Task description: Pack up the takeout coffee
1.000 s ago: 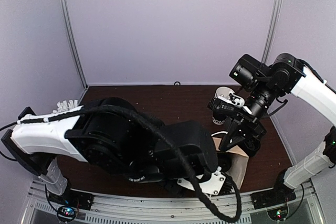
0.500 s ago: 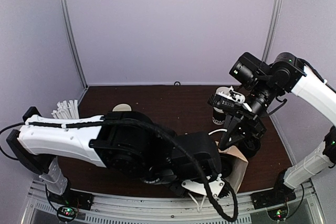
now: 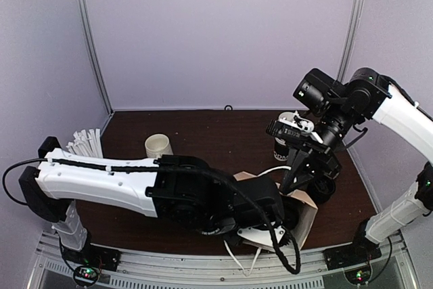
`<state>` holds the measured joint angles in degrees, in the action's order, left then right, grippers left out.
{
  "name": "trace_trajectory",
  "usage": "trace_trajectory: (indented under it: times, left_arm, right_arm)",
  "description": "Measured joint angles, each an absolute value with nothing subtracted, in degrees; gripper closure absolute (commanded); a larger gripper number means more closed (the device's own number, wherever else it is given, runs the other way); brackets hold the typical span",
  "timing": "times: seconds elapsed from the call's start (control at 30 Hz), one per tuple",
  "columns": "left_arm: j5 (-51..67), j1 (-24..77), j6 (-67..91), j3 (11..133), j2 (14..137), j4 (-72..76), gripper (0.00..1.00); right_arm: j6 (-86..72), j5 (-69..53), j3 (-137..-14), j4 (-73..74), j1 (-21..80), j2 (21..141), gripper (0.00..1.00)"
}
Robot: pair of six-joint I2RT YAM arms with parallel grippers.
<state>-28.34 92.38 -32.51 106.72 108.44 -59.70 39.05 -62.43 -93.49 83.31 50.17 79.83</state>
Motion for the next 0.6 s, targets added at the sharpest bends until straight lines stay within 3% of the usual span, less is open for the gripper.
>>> trace_trajectory:
  times: [0.6]
  left_arm:
    - [-30.59,92.20,-38.06,96.55,108.07,-47.94,0.60]
  right_arm:
    - [39.18,-62.98,-98.04,83.90,50.17,82.17,1.00]
